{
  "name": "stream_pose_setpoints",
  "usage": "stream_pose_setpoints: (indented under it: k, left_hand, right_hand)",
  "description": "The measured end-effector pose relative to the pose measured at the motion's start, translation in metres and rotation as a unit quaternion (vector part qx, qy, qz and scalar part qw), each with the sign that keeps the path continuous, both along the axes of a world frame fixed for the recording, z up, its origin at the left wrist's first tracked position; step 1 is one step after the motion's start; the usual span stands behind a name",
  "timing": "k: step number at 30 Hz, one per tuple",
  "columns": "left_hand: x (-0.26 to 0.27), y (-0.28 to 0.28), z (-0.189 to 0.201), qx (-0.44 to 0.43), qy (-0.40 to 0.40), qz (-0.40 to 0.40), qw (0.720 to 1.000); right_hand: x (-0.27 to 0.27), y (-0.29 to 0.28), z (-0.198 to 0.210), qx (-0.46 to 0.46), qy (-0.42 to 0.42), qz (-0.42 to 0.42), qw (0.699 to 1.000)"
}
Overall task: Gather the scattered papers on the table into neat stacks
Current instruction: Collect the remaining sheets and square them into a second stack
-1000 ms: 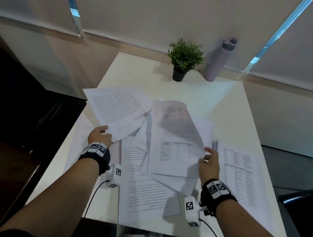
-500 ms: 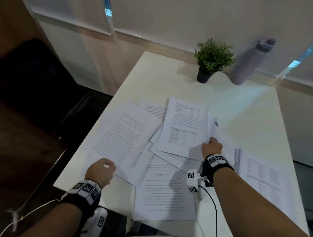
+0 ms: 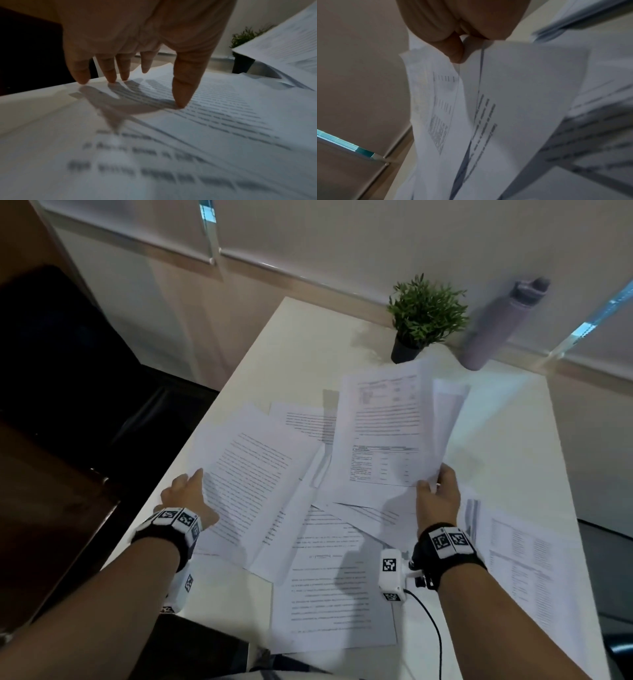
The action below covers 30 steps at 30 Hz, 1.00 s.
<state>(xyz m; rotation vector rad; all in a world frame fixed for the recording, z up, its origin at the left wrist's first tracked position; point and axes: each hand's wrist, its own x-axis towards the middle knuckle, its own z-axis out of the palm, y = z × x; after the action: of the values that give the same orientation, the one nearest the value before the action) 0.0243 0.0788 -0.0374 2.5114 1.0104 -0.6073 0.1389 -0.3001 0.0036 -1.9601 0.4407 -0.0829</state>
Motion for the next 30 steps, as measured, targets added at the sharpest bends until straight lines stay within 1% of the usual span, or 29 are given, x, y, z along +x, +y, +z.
stream_pose_setpoints:
  k: [2, 4, 6, 7, 8, 11, 12, 14, 16, 20, 23, 25, 28, 30]
  left_hand:
    - [-0.002, -0.006, 0.003, 0.006, 0.025, -0.007, 1.000]
    - [-0.006, -0.013, 0.007, 0.012, 0.036, -0.020, 0.999]
    - [-0.012, -0.022, 0.010, 0.019, 0.035, -0.028, 0.999]
    - [-0.016, -0.026, 0.012, 0.025, 0.030, -0.030, 0.999]
    - [-0.019, -0.030, 0.014, 0.035, 0.026, -0.029, 0.999]
    - [-0.026, -0.038, 0.018, 0.070, -0.001, -0.006, 0.997]
    - [-0.027, -0.041, 0.019, 0.058, -0.019, 0.012, 0.998]
    - [-0.028, -0.043, 0.017, -0.018, -0.071, 0.065, 0.995]
    - [-0.028, -0.043, 0.016, -0.070, -0.095, 0.080, 0.990]
    - [-0.026, -0.047, 0.017, -0.106, -0.102, 0.075, 0.986]
    - [-0.027, -0.056, 0.016, -0.147, -0.119, 0.104, 0.976]
    - [-0.028, -0.060, 0.019, -0.151, -0.127, 0.114, 0.974]
    - [-0.028, -0.058, 0.026, -0.120, -0.150, 0.113, 0.975]
    - [-0.028, -0.051, 0.031, -0.111, -0.165, 0.154, 0.968]
  right_hand:
    - [-0.008, -0.014, 0.009, 0.031, -0.016, -0.017, 0.999]
    - [-0.016, -0.027, 0.018, 0.087, -0.019, -0.022, 0.996]
    - [-0.023, -0.041, 0.017, 0.156, 0.013, -0.004, 0.988]
    - [-0.028, -0.047, 0.012, 0.171, 0.042, 0.011, 0.984]
    - [-0.033, -0.052, 0.004, 0.163, 0.075, 0.030, 0.983]
    - [-0.055, -0.055, -0.014, 0.074, 0.147, 0.094, 0.982]
    - [-0.062, -0.053, -0.018, 0.055, 0.165, 0.103, 0.979]
    - [-0.076, -0.046, -0.020, 0.045, 0.195, 0.113, 0.973]
    - [-0.086, -0.037, -0.022, 0.023, 0.212, 0.115, 0.970]
    - [-0.094, -0.022, -0.024, -0.035, 0.206, 0.130, 0.969]
    - [-0.098, -0.011, -0.023, -0.016, 0.222, 0.148, 0.963]
    - [-0.098, -0.008, -0.020, -0.009, 0.221, 0.153, 0.963]
    - [-0.090, -0.012, -0.012, -0.018, 0.185, 0.126, 0.974]
    - [-0.079, -0.023, -0.011, -0.015, 0.162, 0.080, 0.983]
